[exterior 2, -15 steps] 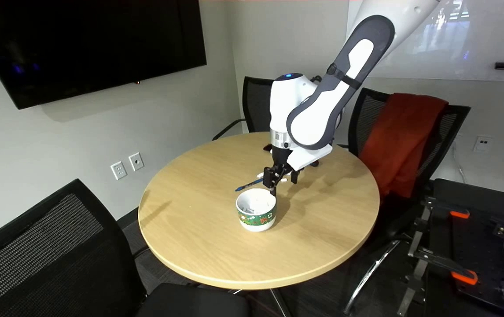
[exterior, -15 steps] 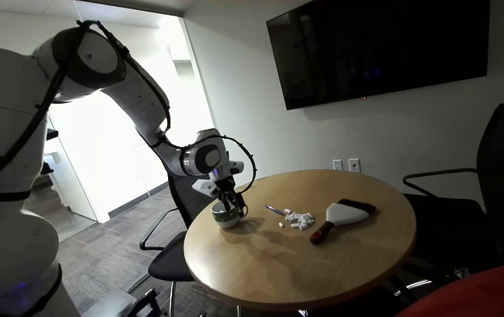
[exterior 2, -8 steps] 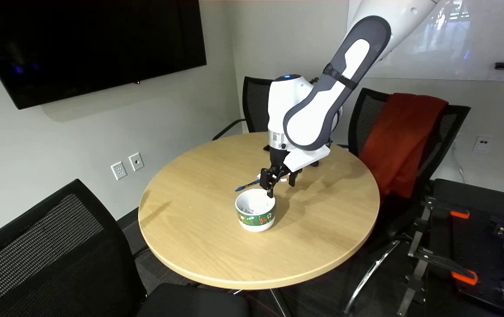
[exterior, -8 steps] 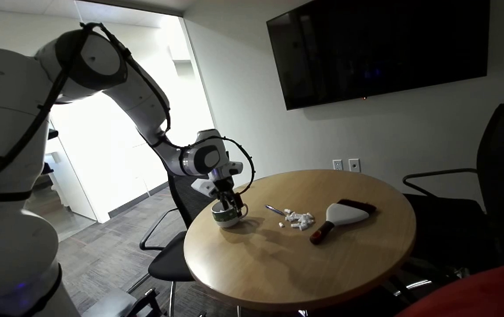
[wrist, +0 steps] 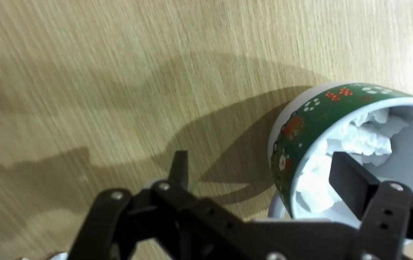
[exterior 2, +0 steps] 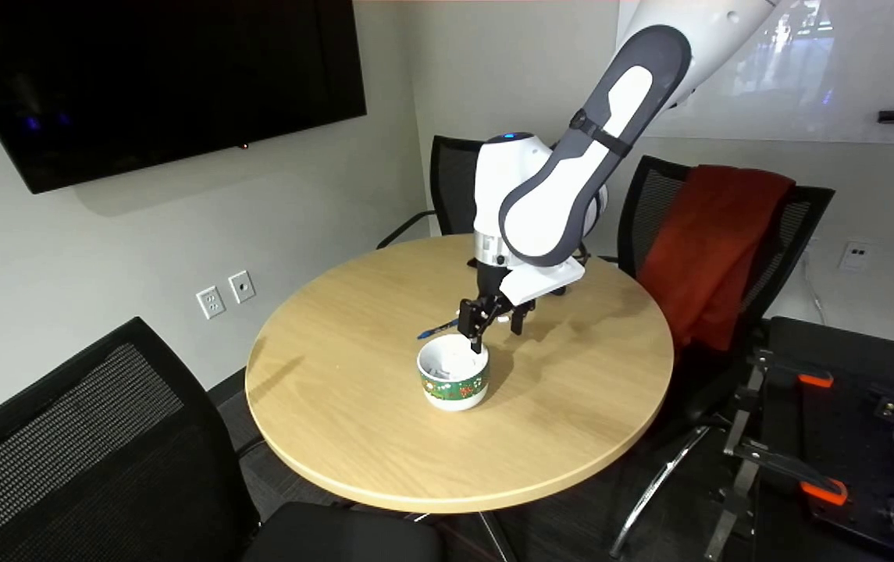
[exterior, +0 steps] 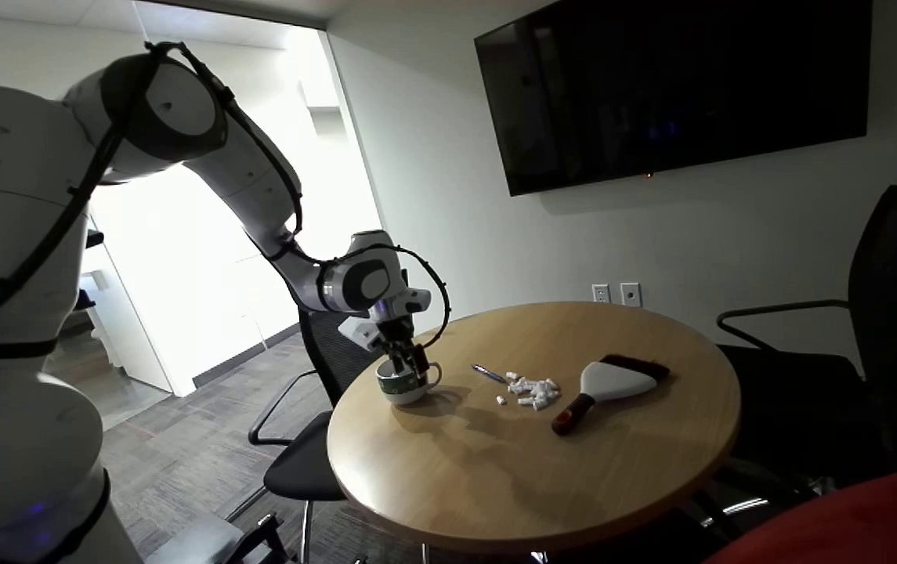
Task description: Pour the contents of the cup onto the table
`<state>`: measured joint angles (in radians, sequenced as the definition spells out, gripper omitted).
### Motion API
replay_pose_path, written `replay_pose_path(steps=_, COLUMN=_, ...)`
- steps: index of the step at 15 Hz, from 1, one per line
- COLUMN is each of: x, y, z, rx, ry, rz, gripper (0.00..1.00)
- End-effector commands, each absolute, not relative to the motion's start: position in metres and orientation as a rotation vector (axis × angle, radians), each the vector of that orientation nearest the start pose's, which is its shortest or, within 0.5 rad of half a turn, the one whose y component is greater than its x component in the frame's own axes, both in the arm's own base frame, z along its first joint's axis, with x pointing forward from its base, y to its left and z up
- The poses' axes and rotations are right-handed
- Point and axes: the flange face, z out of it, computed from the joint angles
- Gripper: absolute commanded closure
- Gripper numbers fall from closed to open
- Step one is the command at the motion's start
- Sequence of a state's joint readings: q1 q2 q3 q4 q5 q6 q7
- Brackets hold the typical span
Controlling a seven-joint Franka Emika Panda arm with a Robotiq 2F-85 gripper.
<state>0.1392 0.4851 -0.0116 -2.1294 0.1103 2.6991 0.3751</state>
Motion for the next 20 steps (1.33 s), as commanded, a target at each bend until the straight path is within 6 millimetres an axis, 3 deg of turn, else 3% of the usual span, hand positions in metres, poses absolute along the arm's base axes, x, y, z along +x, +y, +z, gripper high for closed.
replay_pose_path(steps=1, x=0.584, y=0.067, z=0.185, rx=-3.027, ry=0.553, rz=-0.088, gripper=0.00)
replay_pose_path(steps=11, x=0.598, y=0.065, z=0.165, rx=-3.040, ry=0.560, rz=-0.060, gripper=0.00)
replay_pose_path(steps=12, x=0.599, y=0.066, z=0.164, rx=-3.041, ry=0.558, rz=-0.059, gripper=0.25)
replay_pose_path(steps=14, x=0.601, y=0.067, z=0.161, rx=-3.043, ry=0.554, rz=-0.061, gripper=0.34)
replay_pose_path(steps=20, x=0.606, y=0.070, z=0.159, rx=-3.045, ry=0.547, rz=-0.067, gripper=0.81)
